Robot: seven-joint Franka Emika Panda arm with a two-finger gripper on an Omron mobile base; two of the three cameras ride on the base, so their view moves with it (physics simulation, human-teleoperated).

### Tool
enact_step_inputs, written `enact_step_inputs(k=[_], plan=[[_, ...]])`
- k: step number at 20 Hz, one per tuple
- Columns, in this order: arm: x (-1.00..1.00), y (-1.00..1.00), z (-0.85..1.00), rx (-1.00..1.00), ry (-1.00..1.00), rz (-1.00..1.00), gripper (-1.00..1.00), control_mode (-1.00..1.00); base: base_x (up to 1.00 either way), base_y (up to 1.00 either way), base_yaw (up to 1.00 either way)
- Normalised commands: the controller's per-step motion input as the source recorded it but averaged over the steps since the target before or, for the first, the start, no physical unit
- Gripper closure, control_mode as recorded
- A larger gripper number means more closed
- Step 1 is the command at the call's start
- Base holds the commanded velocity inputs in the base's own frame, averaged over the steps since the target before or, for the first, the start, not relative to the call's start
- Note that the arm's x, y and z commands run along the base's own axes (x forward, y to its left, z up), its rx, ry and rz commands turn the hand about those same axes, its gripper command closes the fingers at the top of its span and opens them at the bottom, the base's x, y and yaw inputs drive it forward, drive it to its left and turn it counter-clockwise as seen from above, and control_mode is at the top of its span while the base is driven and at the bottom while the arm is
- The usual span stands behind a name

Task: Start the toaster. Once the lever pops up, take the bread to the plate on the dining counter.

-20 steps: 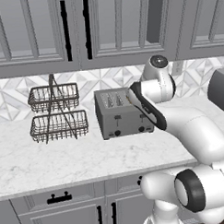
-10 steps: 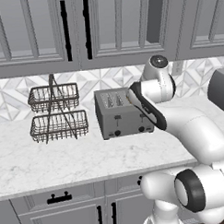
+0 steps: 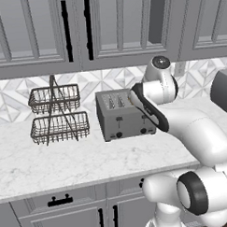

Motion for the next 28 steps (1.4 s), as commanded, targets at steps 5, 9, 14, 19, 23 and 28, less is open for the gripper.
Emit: enact_step_inputs(k=[5, 9, 14, 19, 23, 28], plan=[[0.0, 0.0, 0.0, 0.0, 0.0, 0.0, -1.0, -1.0, 0.0, 0.0, 0.0], [0.0, 0.0, 0.0, 0.0, 0.0, 0.0, -1.0, -1.0, 0.0, 0.0, 0.0], [0.0, 0.0, 0.0, 0.0, 0.0, 0.0, -1.0, -1.0, 0.0, 0.0, 0.0], [0.0, 0.0, 0.0, 0.0, 0.0, 0.0, -1.0, -1.0, 0.0, 0.0, 0.0], [0.0, 0.0, 0.0, 0.0, 0.0, 0.0, -1.0, -1.0, 0.0, 0.0, 0.0], [0.0, 0.0, 0.0, 0.0, 0.0, 0.0, -1.0, -1.0, 0.0, 0.0, 0.0]])
